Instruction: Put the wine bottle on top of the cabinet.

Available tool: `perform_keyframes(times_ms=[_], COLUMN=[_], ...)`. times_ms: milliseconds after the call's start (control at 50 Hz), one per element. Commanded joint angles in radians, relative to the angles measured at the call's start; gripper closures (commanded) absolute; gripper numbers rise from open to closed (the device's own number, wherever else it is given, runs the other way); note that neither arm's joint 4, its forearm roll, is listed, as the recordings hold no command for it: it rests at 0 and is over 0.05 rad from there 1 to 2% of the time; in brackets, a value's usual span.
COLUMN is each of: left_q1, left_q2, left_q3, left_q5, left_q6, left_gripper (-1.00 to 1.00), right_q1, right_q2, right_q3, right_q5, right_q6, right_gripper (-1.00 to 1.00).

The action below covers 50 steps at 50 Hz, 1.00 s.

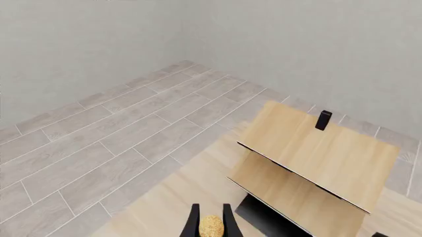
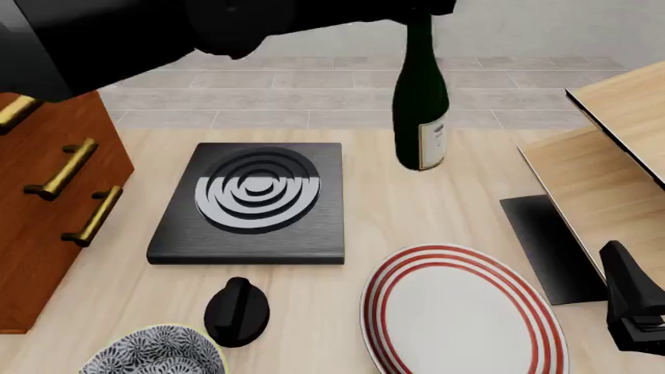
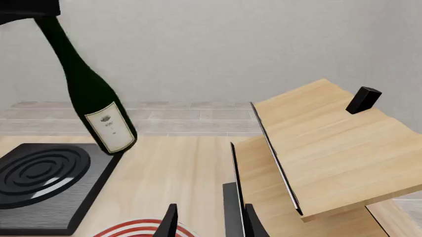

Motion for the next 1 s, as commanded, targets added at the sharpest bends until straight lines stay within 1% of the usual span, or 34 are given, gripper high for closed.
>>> perform_keyframes(times_ms=[20, 260, 480, 540, 680, 700, 740, 780, 840, 860, 880, 900, 940, 960, 1000], left_q1=[0.002, 0.004, 0.006, 0.009, 0.032, 0.024, 0.034, 0.01, 0.042, 0.042, 0.03, 0.041, 0.038, 0.049, 0.051], left_q2=[-0.326, -0.452, -0.526, -0.565, -0.617, -0.618, -0.632, -0.612, -0.639, -0.639, -0.639, -0.655, -0.662, -0.674, -0.684], left_q3=[0.346, 0.465, 0.51, 0.528, 0.527, 0.531, 0.535, 0.535, 0.527, 0.527, 0.535, 0.542, 0.549, 0.554, 0.554], left_q5=[-0.053, -0.062, -0.033, -0.011, 0.038, 0.043, 0.055, 0.069, 0.075, 0.075, 0.08, 0.08, 0.091, 0.091, 0.101], left_q6=[-0.015, -0.006, -0.006, -0.001, 0.005, 0.024, 0.014, 0.036, 0.011, 0.011, 0.026, 0.005, 0.016, 0.019, 0.017], left_gripper=[1.0, 1.0, 1.0, 1.0, 1.0, 1.0, 1.0, 1.0, 1.0, 1.0, 1.0, 1.0, 1.0, 1.0, 1.0], right_q1=[0.0, 0.0, 0.0, 0.0, 0.0, 0.0, 0.0, 0.0, 0.0, 0.0, 0.0, 0.0, 0.0, 0.0, 0.0], right_q2=[0.0, 0.0, 0.0, 0.0, 0.0, -0.001, 0.0, 0.0, 0.0, 0.0, 0.0, 0.0, 0.0, 0.0, 0.0], right_q3=[0.0, 0.0, 0.0, 0.0, 0.0, 0.0, 0.0, 0.0, 0.0, 0.0, 0.0, 0.0, 0.0, 0.0, 0.0], right_q5=[0.0, 0.0, 0.0, 0.0, 0.0, 0.0, 0.0, 0.0, 0.0, 0.0, 0.0, 0.0, 0.0, 0.0, 0.0], right_q6=[0.0, 0.0, 0.0, 0.0, 0.0, 0.0, 0.0, 0.0, 0.0, 0.0, 0.0, 0.0, 0.0, 0.0, 0.0], right_gripper=[-1.0, -1.0, -1.0, -1.0, -1.0, -1.0, -1.0, -1.0, -1.0, -1.0, -1.0, -1.0, -1.0, -1.0, -1.0])
